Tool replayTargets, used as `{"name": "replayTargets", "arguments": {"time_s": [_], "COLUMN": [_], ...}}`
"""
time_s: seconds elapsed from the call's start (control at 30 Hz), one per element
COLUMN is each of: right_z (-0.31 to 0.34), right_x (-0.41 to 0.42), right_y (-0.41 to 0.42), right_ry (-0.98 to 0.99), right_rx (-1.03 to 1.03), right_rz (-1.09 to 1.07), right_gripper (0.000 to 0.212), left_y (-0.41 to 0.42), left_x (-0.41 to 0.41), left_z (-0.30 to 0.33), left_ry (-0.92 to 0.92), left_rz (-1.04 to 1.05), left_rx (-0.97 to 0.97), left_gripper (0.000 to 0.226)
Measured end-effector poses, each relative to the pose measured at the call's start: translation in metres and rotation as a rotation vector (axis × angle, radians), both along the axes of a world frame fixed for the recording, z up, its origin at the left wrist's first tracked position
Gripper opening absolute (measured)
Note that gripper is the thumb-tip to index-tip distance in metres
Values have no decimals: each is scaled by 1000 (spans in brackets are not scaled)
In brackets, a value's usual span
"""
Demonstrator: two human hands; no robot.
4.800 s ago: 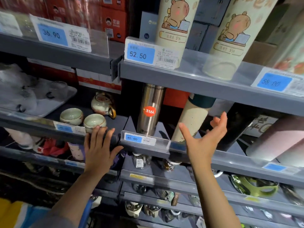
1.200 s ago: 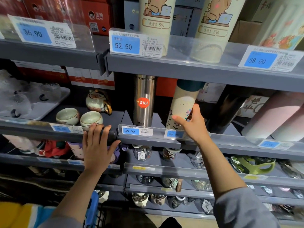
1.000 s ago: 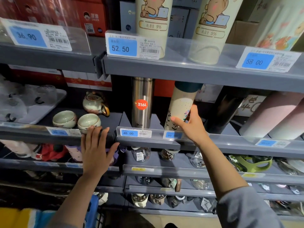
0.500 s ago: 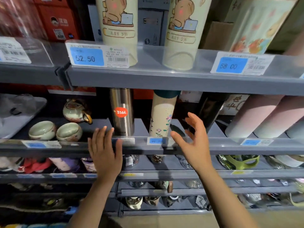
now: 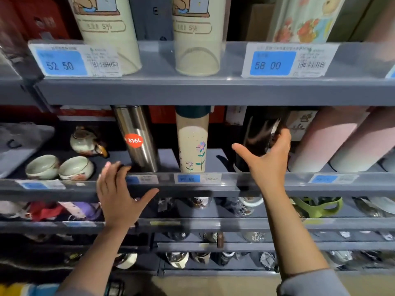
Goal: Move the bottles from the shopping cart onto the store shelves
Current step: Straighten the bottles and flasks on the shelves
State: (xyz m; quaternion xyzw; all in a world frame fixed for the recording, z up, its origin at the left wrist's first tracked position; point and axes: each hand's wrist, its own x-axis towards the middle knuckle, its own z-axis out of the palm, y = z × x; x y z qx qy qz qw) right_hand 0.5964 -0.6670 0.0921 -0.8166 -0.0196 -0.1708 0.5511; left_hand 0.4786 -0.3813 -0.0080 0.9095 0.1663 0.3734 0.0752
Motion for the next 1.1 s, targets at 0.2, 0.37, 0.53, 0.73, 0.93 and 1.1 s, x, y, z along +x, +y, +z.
{"name": "replayTargets", "arguments": {"time_s": [0.2,0.37,0.53,0.73,0.93,1.1], "right_z": [-5,-4,-6,-5,-8,-14], "right_x": [4,9,11,9,8,12], "right_y": [-3,-12,0,2,-14,-13], "right_ry": [81,105,80,102,101,81], "right_rx": [-26,-3,-120,-174,-89,-93], "right_rz": [73,158,44,63,218,208], "right_gripper": [65,52,68,77,61,68], "left_y": [-1,-5,-7,-7,-9,-10], "left_x": [-4,-7,-7,-9,-8,-9], "left_z": [5,8,11,10,11,11], "left_ry": [72,117,147,176,176,172], "left_rz": [-19,6,26,32,33,33], "left_rx": [-46,-89,-121,-114,-141,-155], "left_gripper": [99,102,107,107,108,109]}}
